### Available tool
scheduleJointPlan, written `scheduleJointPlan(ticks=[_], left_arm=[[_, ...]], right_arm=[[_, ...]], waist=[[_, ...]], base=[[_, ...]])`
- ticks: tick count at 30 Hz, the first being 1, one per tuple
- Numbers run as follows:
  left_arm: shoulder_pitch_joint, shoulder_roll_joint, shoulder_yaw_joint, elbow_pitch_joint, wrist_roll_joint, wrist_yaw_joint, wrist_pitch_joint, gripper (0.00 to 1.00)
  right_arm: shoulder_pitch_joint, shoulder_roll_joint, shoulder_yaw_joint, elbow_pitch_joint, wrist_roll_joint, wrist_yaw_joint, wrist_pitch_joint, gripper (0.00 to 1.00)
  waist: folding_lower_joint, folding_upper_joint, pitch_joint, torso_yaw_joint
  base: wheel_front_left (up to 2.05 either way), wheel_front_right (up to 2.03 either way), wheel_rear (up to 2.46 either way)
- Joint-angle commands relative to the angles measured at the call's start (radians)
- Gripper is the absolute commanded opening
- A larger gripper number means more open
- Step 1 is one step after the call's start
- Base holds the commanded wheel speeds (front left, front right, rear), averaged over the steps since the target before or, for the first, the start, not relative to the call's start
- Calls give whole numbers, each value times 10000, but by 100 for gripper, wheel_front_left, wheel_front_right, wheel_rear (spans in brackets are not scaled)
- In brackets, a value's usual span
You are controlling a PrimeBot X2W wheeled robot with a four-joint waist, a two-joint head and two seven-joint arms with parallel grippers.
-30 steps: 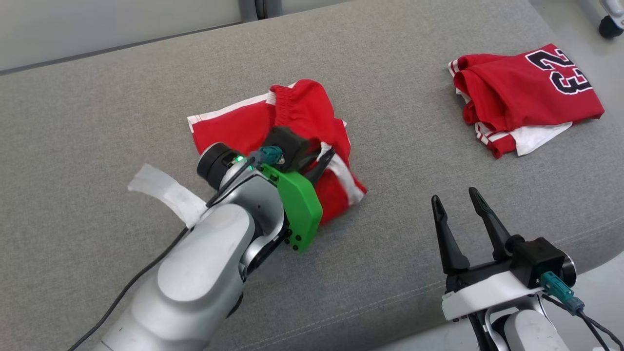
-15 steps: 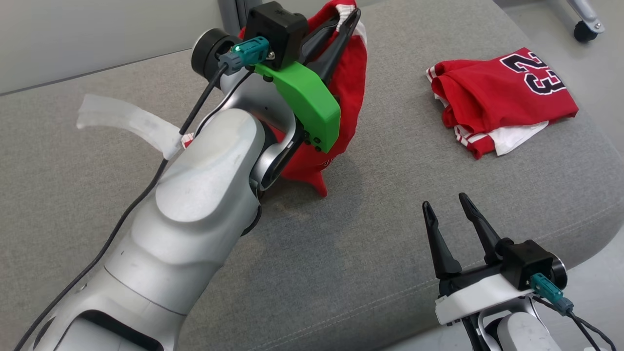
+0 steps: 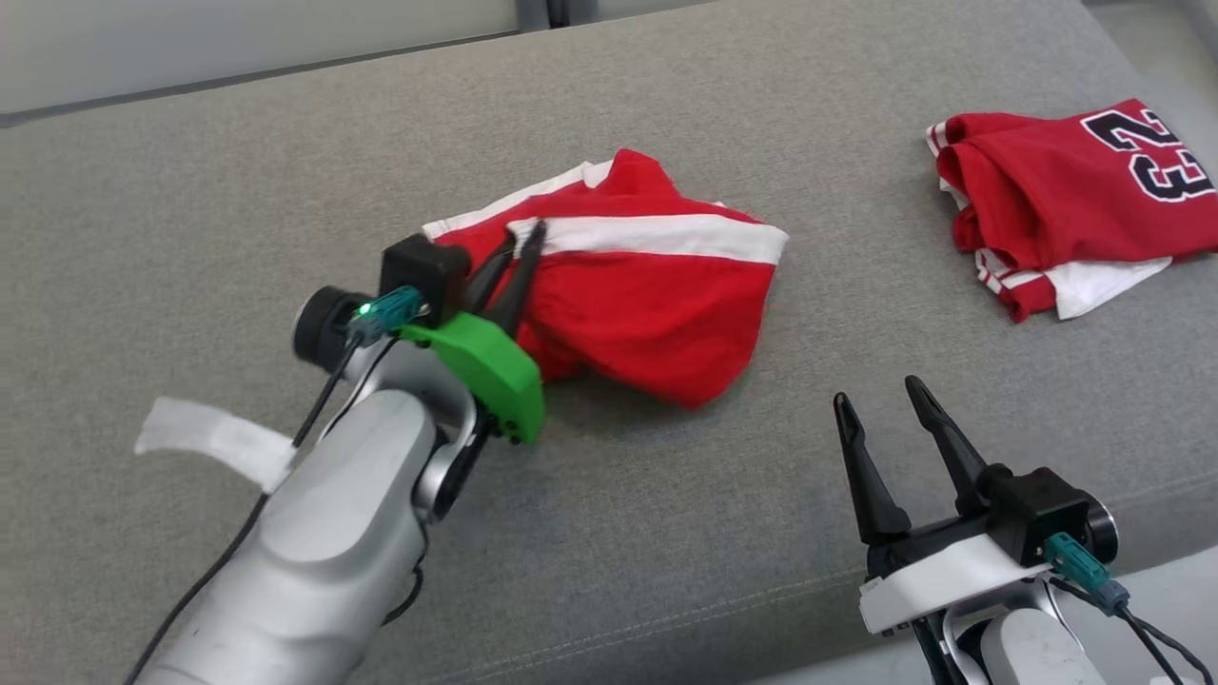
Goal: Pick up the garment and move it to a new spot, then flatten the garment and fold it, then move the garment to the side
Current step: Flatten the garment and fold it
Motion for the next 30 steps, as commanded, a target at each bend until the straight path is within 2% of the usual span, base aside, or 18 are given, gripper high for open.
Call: scheduleJointPlan(ticks=[1,5,10,13,19,21,22,30], left_arm=[[334,345,112,-142,123,215,-209,0],[1152,1286,371,-600,206,747,-446,0],[2206,2128,766,-1111,-141,1146,-388,0],[2686,2364,928,-1216,-354,1297,-361,0],[3236,2464,1061,-939,-694,1438,-238,0],[3297,2396,1072,-829,-729,1456,-304,48],[3320,2351,1111,-780,-784,1489,-358,100],[3803,2094,1441,-796,-1098,1772,-879,100]], right_arm=[[65,-33,-33,15,-55,-12,-32,100],[139,-36,0,41,-60,-12,-32,100],[199,-60,-3,59,-51,-12,-32,100],[183,-83,12,85,-34,-12,-33,100],[76,-77,75,145,4,-12,-33,100],[81,-72,82,189,12,-12,-32,100],[98,-65,89,201,17,-12,-33,100],[273,-23,219,374,115,-12,-33,100]], waist=[[0,0,40,372],[0,0,-82,590],[0,0,-149,728],[0,0,-155,771],[0,0,-175,821],[0,0,-224,841],[0,0,-256,852],[0,0,-801,961]], base=[[0,0,0],[0,0,0],[0,0,0],[0,0,0],[0,0,0],[0,0,0],[0,0,0],[0,0,0]])
